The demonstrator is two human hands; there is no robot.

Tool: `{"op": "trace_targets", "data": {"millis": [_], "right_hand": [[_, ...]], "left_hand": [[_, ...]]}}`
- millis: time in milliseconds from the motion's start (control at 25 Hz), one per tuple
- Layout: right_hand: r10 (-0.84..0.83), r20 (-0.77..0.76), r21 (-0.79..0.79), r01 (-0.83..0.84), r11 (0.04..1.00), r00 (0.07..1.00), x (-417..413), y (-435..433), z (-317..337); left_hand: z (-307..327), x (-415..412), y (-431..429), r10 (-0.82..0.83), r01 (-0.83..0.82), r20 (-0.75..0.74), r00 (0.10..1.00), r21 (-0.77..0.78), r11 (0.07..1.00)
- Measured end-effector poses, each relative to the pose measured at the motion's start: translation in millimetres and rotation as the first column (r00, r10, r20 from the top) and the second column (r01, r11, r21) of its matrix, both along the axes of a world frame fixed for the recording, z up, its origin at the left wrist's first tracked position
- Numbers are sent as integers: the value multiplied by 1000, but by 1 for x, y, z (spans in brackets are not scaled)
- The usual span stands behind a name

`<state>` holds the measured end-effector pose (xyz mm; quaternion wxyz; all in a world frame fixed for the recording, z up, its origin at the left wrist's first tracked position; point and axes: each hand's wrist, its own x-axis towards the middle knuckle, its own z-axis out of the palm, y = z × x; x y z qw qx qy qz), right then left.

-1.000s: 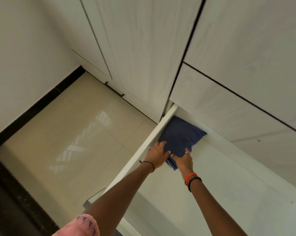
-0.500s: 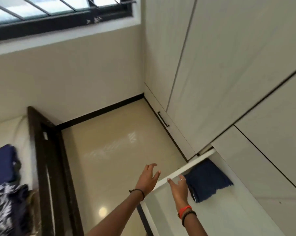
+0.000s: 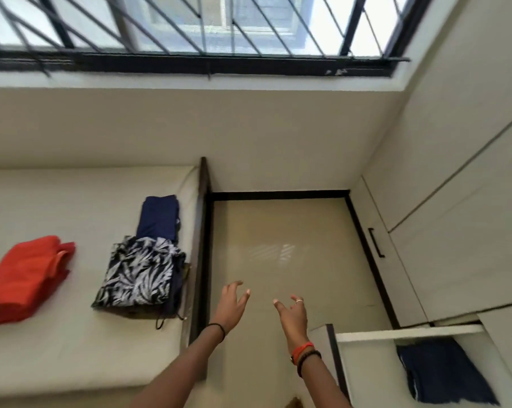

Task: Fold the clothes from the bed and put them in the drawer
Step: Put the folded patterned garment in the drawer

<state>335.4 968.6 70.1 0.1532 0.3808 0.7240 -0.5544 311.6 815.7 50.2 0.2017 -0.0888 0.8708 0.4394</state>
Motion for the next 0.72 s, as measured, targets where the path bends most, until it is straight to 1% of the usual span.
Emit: {"op": "trace_targets", "data": {"millis": [160, 360, 560, 720], "right_hand": [[124, 14, -23, -124, 992, 992, -5, -89, 7], [270, 63, -39, -268, 963, 961, -18, -171, 5], [373, 117, -102, -362, 926, 920, -48, -222, -7], [465, 195, -122, -449, 885, 864, -82, -254, -29]], "left_hand": [[4, 16, -94, 154, -153, 19, 988, -14, 988], [2, 26, -169, 312, -312, 61, 948, -3, 950], [-9, 12, -217, 409, -410, 99, 907, -10, 912], [-25, -8, -255, 459, -456, 142, 877, -60, 888]]}}
